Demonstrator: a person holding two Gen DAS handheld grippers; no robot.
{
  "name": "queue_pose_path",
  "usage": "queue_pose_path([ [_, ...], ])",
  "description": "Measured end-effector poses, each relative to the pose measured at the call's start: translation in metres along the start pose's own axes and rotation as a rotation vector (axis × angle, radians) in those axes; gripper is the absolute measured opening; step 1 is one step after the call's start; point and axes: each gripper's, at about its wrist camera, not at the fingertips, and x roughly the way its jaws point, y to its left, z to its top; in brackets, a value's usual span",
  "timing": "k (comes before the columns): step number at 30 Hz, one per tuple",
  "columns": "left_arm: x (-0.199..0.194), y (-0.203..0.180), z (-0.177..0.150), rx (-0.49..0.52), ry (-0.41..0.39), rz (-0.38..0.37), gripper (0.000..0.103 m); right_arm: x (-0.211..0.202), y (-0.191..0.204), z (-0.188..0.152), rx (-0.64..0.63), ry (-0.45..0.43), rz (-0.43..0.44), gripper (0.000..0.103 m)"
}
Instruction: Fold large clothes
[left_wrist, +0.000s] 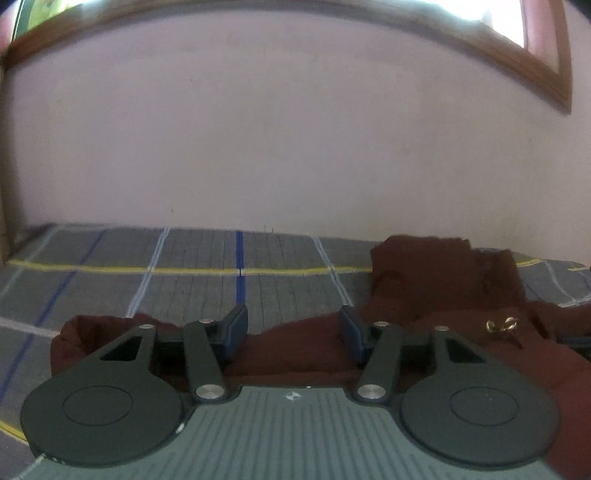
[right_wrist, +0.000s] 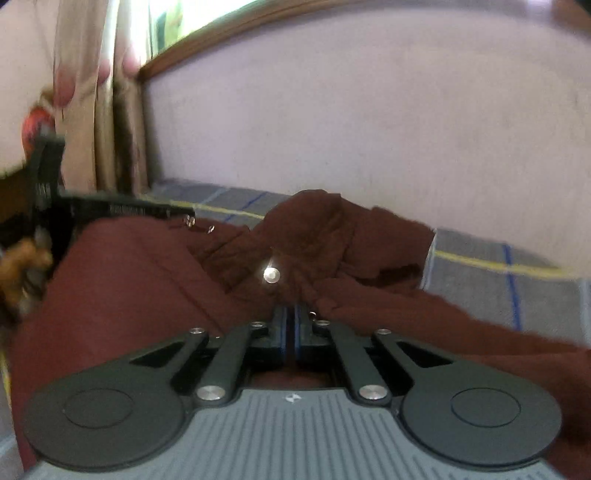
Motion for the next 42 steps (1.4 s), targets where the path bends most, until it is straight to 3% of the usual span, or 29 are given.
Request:
queue_pose_path([
  [6,0.015,0.009,0.000,-0.048,0.062,-0.008,0.058,-0.008,-0.036,-0.006,0.186,-0.076,0.144,0.000],
  [9,0.017,0.011,-0.002,-0.054,0.071,-0.005,0.058,-0.033,-0.060,-0.013,0.323,-0.187,0.167,0.001],
  [10,0.018,0.011,-0.003,-0.055,0.072,-0.003,0.058,-0.041,-0.068,-0.015,0.370,-0.212,0.138,0.001],
  [16,0.020,0.010,-0.003,-0.047,0.077,0.011,0.060,-0.059,-0.068,-0.020,0.355,-0.093,-0.270,0.000],
  [18,0.020,0.010,-0.004,-0.042,0.078,0.015,0.061,-0.063,-0.069,-0.027,0.342,-0.072,-0.362,0.000],
  [20,0.020,0.009,-0.004,-0.035,0.079,0.022,0.061,-0.062,-0.077,-0.032,0.373,-0.055,-0.368,0.000],
  [28,0.023,0.008,-0.004,-0.019,0.093,0.041,0.062,-0.041,-0.075,-0.031,0.302,0.055,-0.456,0.000],
  [42,0.022,0.006,-0.006,0.011,0.105,0.074,0.063,-0.038,-0.071,-0.030,0.248,0.072,-0.502,0.000],
])
